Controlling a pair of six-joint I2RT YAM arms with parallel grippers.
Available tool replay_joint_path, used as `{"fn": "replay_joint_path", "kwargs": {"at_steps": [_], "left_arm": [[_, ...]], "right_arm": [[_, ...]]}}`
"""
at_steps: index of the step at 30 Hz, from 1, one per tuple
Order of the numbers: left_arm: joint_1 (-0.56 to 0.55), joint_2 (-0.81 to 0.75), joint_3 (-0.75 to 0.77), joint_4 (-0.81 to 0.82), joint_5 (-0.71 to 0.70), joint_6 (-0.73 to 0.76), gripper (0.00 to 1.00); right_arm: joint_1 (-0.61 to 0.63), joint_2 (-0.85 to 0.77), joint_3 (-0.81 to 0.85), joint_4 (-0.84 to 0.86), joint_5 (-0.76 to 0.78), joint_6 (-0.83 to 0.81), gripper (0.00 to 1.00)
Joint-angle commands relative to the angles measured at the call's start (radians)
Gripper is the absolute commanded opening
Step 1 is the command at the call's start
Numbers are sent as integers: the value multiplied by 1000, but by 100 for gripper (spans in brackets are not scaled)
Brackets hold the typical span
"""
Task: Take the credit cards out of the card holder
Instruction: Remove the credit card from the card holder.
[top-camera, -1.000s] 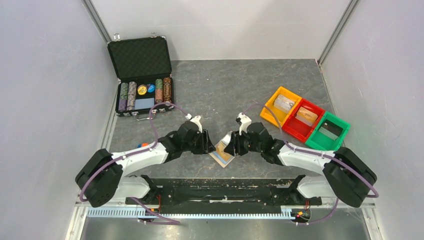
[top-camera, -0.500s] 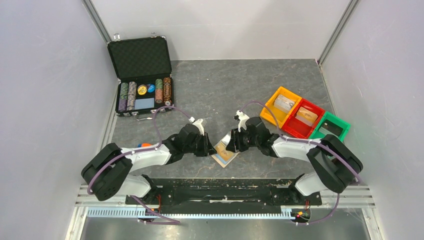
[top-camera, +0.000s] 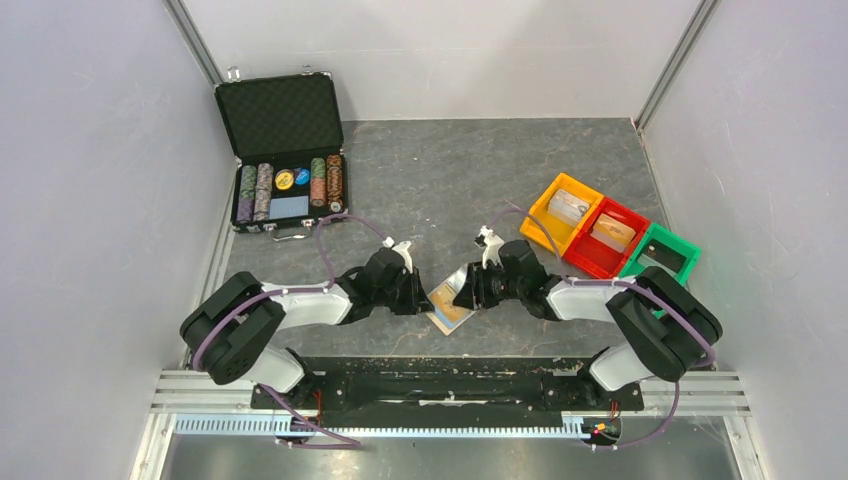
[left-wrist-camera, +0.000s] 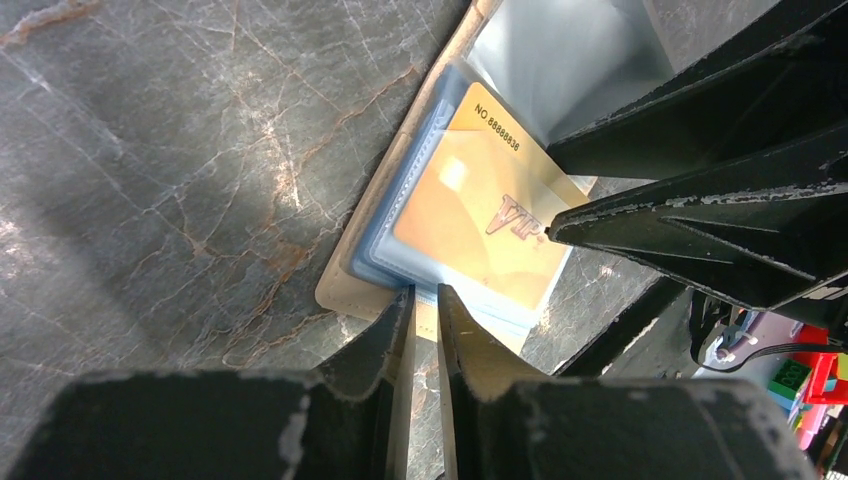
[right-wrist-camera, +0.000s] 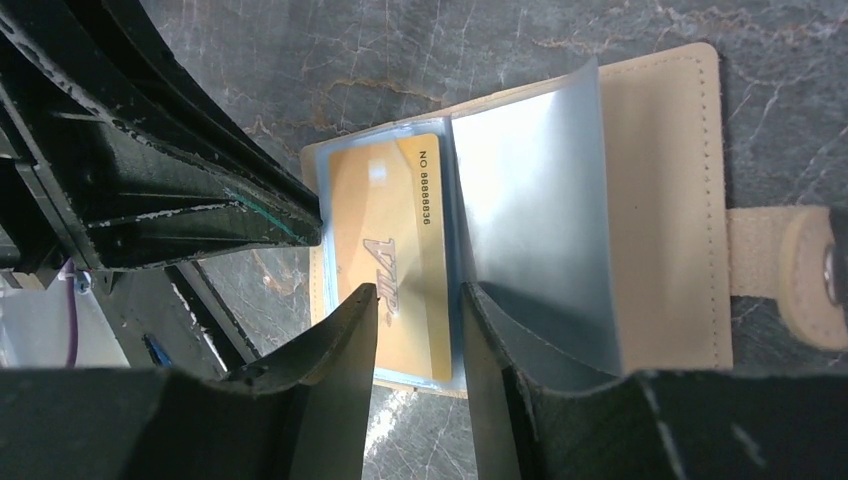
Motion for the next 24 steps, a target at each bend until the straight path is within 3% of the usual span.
{"fn": "replay_joint_path", "kwargs": {"at_steps": [1, 13, 24], "left_arm": [[1, 35, 11, -14, -55, 35, 20], [1, 46, 13, -52, -87, 53, 21], [1, 82, 30, -99, -121, 62, 22]], "right_arm": [[12, -18, -42, 51, -74, 51, 37], [5, -83, -67, 99, -72, 91, 0], [-70, -145, -94, 47, -94, 63, 0]]}}
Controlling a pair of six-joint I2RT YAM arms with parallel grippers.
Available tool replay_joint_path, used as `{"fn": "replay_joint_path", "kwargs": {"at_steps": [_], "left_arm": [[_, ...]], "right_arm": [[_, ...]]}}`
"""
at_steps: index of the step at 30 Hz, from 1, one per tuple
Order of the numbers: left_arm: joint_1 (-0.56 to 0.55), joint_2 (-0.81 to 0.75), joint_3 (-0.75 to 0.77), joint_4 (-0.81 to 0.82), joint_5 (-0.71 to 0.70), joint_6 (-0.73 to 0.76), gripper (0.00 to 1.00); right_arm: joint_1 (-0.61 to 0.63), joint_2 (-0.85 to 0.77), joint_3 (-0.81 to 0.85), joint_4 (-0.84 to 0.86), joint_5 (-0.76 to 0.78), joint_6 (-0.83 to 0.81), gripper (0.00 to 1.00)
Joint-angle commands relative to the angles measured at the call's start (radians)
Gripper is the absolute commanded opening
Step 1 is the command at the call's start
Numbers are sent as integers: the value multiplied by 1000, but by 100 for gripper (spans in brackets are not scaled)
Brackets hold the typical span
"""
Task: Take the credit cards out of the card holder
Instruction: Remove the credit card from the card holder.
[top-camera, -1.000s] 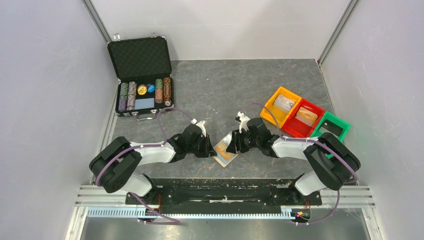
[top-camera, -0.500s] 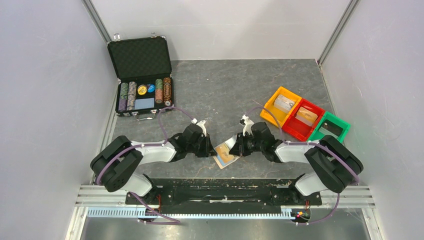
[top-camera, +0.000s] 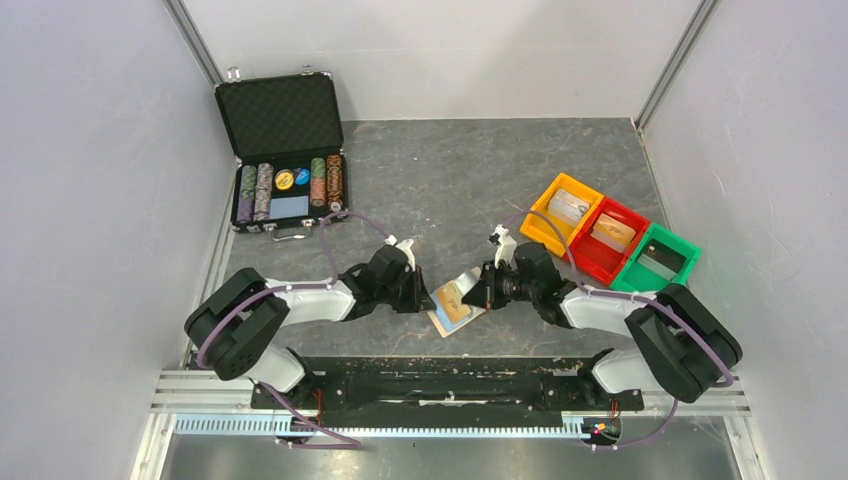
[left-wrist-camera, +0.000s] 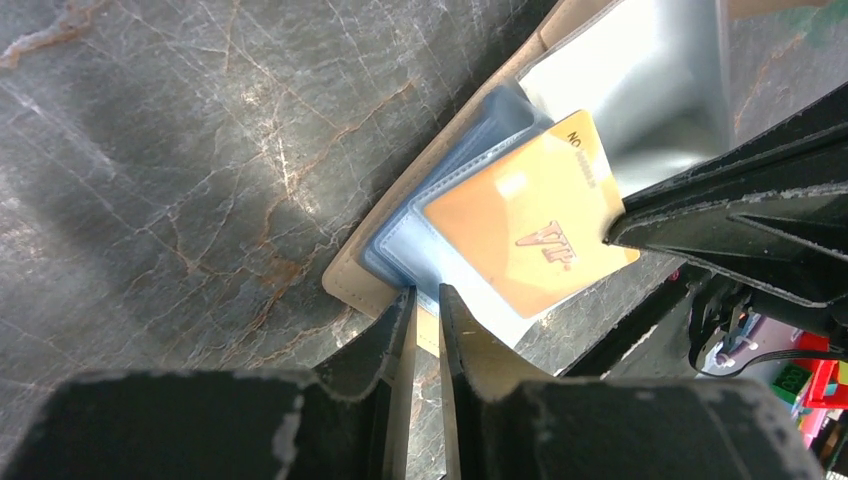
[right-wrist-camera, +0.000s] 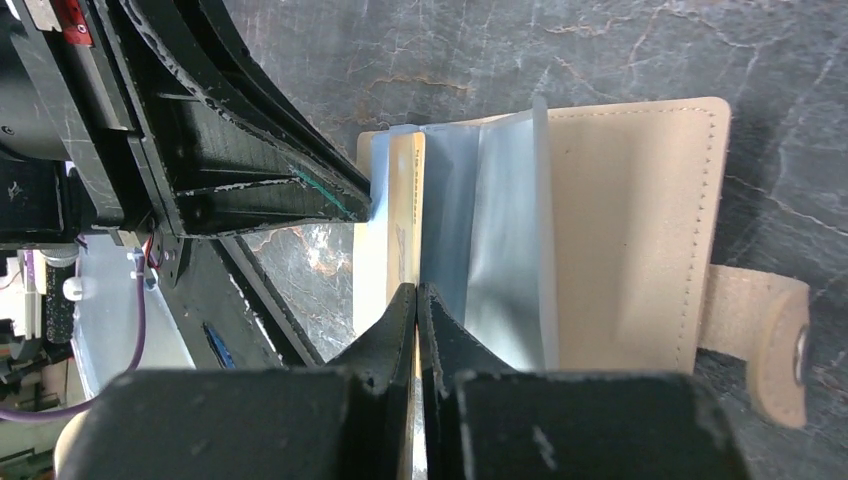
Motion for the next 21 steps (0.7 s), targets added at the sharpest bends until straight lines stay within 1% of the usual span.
{"fn": "replay_joint_path", "kwargs": {"at_steps": [1, 10, 15, 19, 20, 21], "left_arm": [[1, 60, 2, -81, -119, 61, 22], [1, 84, 23, -103, -123, 66, 23], [1, 98, 28, -105, -124, 69, 23], [0, 104, 30, -99, -119, 64, 22], [0, 105, 31, -99, -118, 64, 23], [1, 105, 30, -99, -118, 63, 23]], "right_arm": [[-27, -29, -17, 4, -29, -15, 0], [-86, -63, -12, -29, -48, -32, 0], [-113, -61, -15, -25, -91, -33, 0], [-121, -39, -22, 14, -155, 8, 6], [-121, -36, -25, 27, -163, 17, 5], [-122, -33, -29, 36, -167, 27, 0]]}}
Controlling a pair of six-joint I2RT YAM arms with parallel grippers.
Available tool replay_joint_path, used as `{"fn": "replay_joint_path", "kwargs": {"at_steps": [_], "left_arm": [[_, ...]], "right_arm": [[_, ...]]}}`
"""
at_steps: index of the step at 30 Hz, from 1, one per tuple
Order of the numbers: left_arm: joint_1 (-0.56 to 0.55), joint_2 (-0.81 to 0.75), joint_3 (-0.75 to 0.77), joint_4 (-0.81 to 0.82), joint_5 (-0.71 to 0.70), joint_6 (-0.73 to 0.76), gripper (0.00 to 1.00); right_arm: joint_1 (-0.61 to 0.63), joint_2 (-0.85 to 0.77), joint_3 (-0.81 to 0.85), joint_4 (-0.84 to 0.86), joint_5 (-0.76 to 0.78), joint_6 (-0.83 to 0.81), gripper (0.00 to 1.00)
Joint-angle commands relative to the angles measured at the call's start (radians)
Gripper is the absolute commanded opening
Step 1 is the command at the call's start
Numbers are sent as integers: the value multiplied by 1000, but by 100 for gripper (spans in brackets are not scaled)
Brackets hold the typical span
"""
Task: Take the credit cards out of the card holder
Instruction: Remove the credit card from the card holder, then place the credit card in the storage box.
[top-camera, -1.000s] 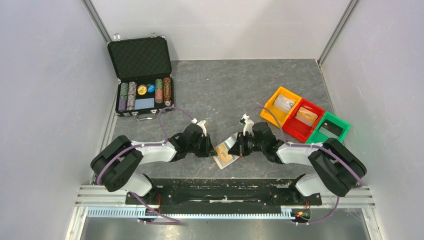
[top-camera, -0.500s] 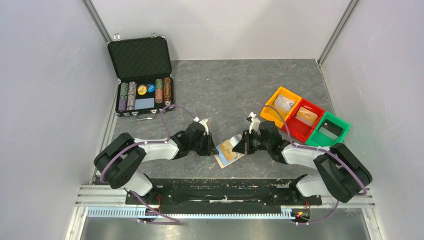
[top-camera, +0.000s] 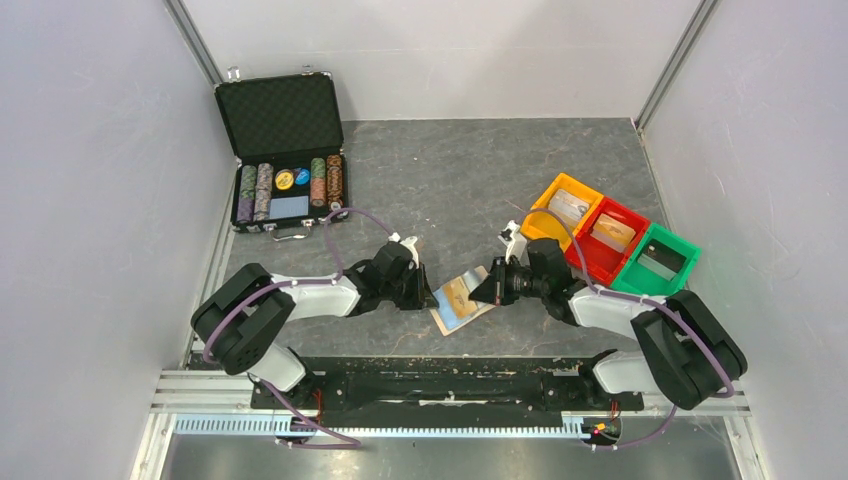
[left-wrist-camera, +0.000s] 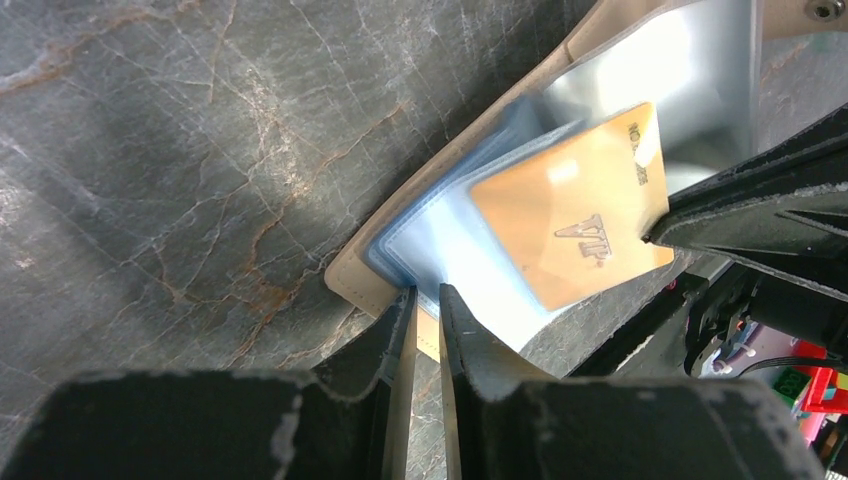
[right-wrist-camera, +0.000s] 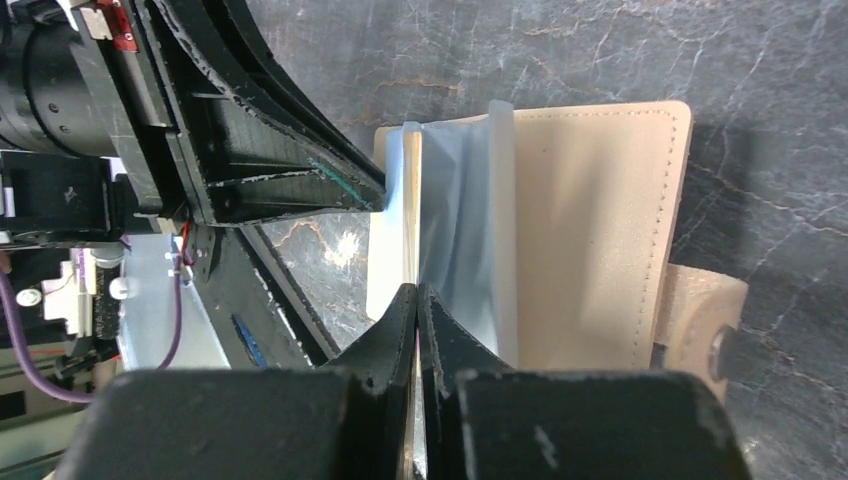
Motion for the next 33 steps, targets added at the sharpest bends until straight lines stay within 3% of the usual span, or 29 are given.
{"fn": "replay_joint_path", "kwargs": {"at_steps": [1, 9, 26, 33], "left_arm": [[1, 61, -18, -75, -119, 63, 23], [1, 61, -15, -74, -110, 64, 23], [1, 24, 26, -127, -108, 57, 24], [2, -72, 221, -259, -58, 39, 35]], "right_arm": [[-7, 8, -19, 77, -64, 35, 0], [-9, 23, -33, 115, -73, 86, 0], [-71, -142, 109, -192, 112, -42, 0], [-81, -198, 216, -299, 149, -125, 0]]}}
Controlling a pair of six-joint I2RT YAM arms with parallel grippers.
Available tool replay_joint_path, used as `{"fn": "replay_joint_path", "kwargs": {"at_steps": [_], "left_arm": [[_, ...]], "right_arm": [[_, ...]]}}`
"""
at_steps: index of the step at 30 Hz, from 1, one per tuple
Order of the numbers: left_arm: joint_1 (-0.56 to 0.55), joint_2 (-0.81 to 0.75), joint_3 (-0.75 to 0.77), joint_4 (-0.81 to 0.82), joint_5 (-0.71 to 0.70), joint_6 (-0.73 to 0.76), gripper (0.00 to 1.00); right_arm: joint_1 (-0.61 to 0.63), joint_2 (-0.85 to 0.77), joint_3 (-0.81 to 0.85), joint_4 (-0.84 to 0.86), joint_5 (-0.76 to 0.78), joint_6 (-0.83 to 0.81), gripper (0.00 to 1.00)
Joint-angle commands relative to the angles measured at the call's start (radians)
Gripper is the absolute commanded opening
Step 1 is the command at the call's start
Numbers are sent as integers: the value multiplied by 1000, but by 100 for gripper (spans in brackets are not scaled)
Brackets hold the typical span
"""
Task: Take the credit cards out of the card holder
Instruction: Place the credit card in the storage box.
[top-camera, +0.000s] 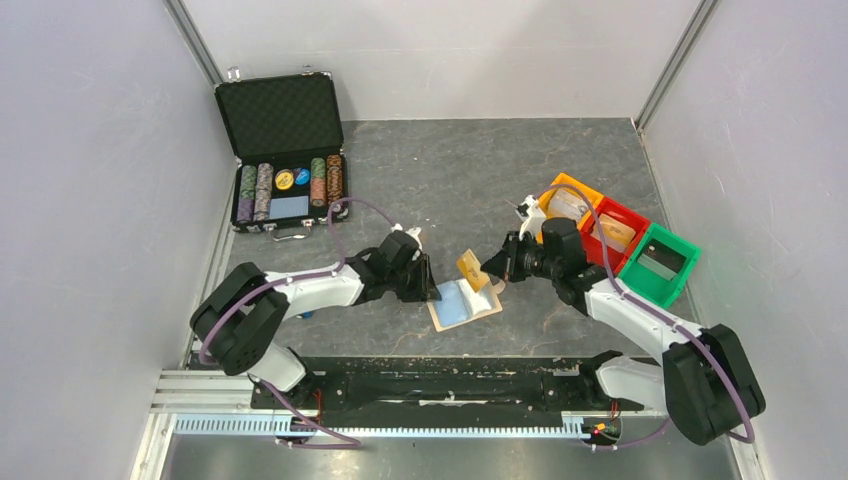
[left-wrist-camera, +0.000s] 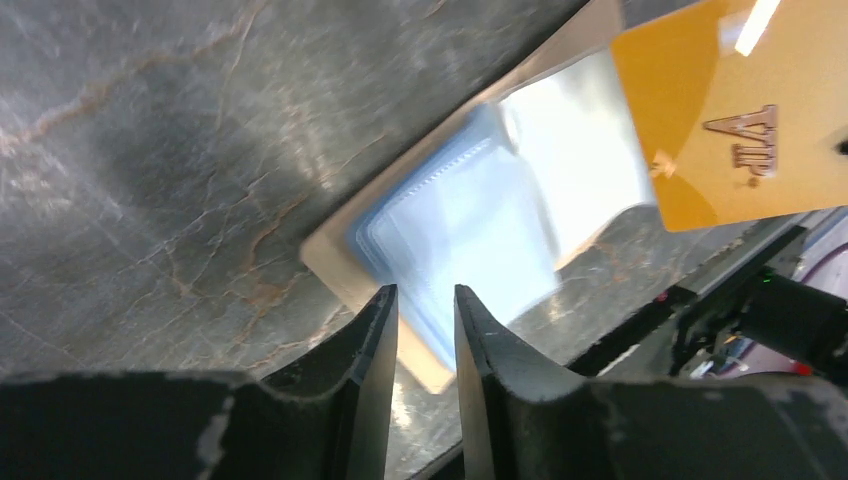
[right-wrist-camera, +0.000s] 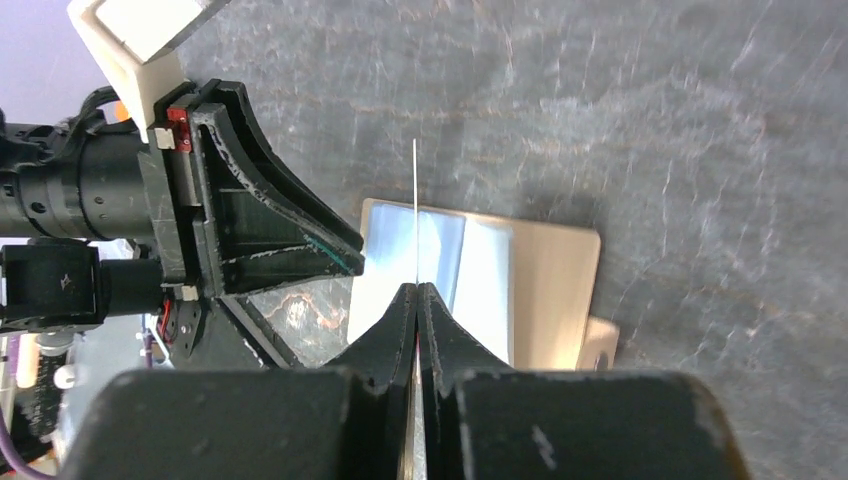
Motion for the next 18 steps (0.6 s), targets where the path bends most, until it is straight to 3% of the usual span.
{"fn": "replay_joint_path", "kwargs": {"at_steps": [1, 11, 18], "left_arm": [[3, -85, 150, -135, -39, 39, 39], [39, -290, 221, -247, -38, 155, 68], [104, -378, 212, -233, 149, 257, 77]], "right_arm": [[-9, -38, 105, -76, 37, -78, 0], [-13, -52, 134, -99, -126, -131, 0], [-13, -51, 64, 76, -333, -42, 0]]}}
